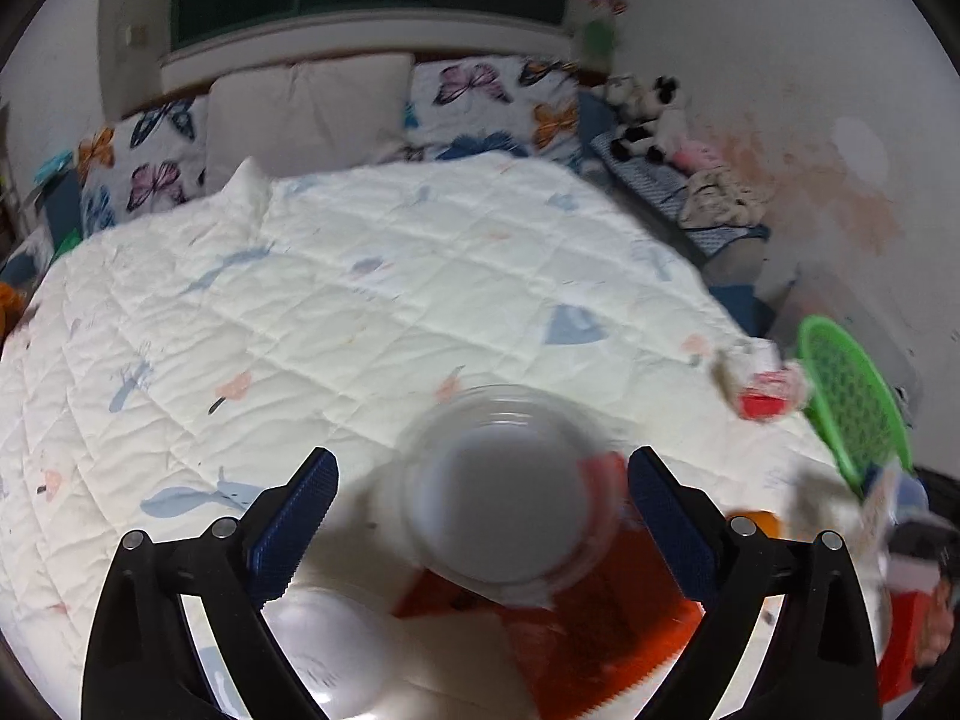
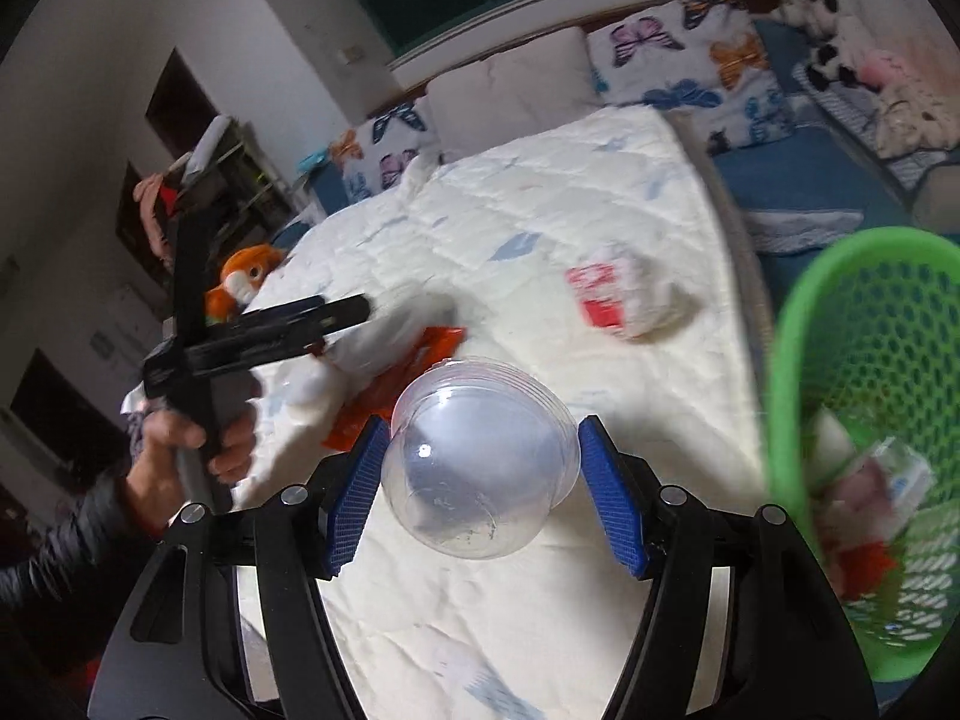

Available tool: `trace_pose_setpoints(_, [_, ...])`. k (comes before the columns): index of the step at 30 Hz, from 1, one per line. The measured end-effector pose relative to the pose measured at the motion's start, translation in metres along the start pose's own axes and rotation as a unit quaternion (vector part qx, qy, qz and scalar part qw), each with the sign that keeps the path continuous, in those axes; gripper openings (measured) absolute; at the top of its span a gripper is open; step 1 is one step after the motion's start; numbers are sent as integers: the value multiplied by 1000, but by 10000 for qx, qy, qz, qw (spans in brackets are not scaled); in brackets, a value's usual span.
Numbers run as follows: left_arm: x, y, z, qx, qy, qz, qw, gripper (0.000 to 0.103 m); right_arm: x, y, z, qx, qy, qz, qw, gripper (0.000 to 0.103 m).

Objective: Collect trash

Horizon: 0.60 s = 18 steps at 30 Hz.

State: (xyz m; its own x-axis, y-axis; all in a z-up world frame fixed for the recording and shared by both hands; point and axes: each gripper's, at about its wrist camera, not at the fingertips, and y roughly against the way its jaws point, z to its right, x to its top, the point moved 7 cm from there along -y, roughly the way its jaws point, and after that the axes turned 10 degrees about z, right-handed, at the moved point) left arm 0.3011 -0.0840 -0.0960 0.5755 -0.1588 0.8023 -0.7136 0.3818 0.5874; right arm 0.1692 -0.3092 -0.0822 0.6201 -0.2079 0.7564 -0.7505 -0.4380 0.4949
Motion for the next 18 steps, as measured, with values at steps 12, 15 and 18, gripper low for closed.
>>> trace_pose_setpoints(12, [-40,12,115,-1106,-1208,-129,9864,71,9,60,80,-1129,-703,378,9904,65])
trace_pose_setpoints(15, [-49,4,129,-1174,-1366,-302,9832,64,7,71,101,-1442,-775,419,9856,65])
trace_pose_setpoints(18, [-53,-3,130,-1191,-1324,-393,9832,59,4,80,119,-1680,-849,448,9811,65])
